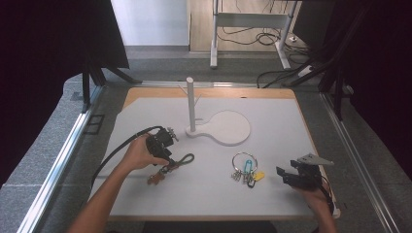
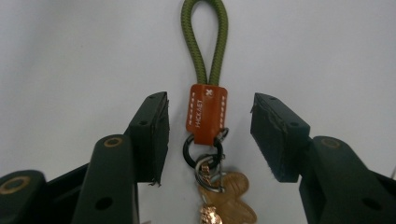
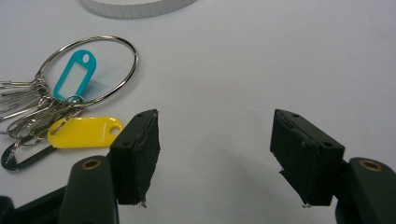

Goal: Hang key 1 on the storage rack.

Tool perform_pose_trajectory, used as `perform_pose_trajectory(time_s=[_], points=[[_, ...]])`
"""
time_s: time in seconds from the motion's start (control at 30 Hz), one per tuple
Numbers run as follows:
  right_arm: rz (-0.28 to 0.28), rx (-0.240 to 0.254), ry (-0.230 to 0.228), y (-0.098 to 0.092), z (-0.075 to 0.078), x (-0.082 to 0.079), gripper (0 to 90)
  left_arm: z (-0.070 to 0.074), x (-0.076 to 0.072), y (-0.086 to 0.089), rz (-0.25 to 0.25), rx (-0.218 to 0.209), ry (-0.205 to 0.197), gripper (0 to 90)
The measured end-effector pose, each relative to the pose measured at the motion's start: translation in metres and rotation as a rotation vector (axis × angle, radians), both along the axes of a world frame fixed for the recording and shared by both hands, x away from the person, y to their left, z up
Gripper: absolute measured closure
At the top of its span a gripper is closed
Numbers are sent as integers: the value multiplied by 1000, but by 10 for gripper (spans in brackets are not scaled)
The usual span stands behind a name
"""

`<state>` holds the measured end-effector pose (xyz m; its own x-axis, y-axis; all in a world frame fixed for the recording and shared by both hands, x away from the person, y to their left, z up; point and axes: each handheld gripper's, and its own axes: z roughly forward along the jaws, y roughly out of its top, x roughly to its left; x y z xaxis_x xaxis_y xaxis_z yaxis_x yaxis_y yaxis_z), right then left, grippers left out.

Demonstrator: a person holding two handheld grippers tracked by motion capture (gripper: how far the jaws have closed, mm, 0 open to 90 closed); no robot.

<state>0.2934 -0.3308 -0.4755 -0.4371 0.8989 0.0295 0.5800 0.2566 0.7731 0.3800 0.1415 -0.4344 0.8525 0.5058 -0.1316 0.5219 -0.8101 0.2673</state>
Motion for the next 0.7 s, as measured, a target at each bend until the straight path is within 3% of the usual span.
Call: perform_pose_trajectory(time_s=[0.27,0.7], points=[[-4,-11,-7,0,-1,0,338,-14,2,-10,-47,53,25,491],[-1,-20,-5,2,-2,0,339,-23,2,-15,-74,110,29,538]])
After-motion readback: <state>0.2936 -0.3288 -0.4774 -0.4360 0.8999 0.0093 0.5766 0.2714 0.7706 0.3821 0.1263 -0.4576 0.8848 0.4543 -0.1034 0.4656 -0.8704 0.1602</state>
